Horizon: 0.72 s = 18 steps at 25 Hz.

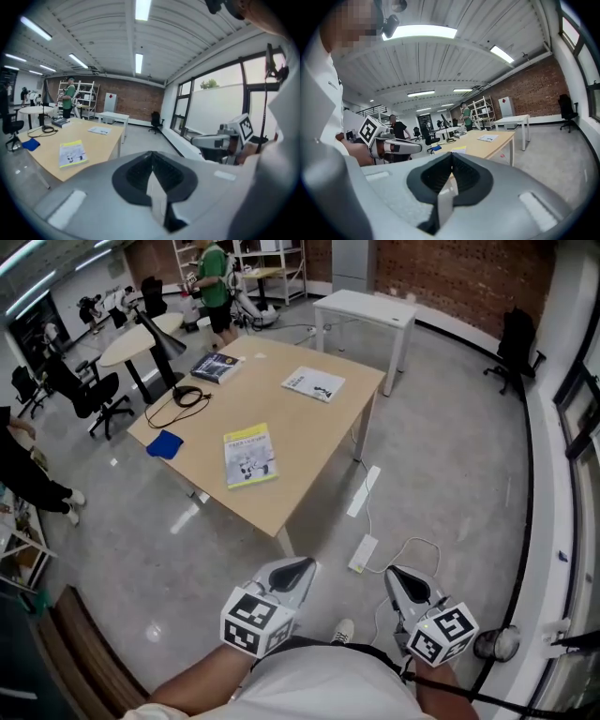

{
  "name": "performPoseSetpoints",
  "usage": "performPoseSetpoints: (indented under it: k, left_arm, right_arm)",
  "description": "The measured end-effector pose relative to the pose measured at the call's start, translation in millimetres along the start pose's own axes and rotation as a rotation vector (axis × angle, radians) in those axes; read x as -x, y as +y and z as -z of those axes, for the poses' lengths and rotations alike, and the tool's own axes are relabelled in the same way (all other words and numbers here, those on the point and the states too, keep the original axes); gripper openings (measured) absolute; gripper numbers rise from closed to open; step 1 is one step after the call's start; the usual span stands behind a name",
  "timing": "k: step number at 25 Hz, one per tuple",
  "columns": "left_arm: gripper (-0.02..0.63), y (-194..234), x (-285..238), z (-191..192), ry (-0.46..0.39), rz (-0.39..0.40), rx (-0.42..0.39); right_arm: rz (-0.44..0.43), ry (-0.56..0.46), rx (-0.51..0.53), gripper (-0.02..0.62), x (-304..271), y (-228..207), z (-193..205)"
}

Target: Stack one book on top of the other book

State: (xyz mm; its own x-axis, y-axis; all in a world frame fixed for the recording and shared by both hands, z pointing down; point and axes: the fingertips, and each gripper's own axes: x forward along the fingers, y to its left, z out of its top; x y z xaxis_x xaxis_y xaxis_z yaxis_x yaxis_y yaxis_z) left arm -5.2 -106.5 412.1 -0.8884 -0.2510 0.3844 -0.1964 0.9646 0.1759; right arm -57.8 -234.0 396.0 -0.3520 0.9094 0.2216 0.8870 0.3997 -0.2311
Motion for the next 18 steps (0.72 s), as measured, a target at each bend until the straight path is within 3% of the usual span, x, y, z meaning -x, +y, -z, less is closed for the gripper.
performPoseSetpoints:
  k: [2, 7, 18]
  left_arm:
    - [0.006, -7.5, -18.7, -10.9, -0.002, -0.003, -0.025]
    - [0.006, -9.6, -48.2, -14.7, 0.013, -0.042, 0.004]
    - [0.006, 67.7, -48.3, -6.4, 0.027, -0.231, 0.103]
  right_arm:
    - [0.005, -0.006, -0.008, 0.002, 4.6, -23.7, -5.2]
    - [-0.001, 0.018, -0.044, 0.002, 0.8, -70.7, 2.6]
    - [-0.166, 0.096, -0.018, 0.002, -84.7, -77.8, -6.9]
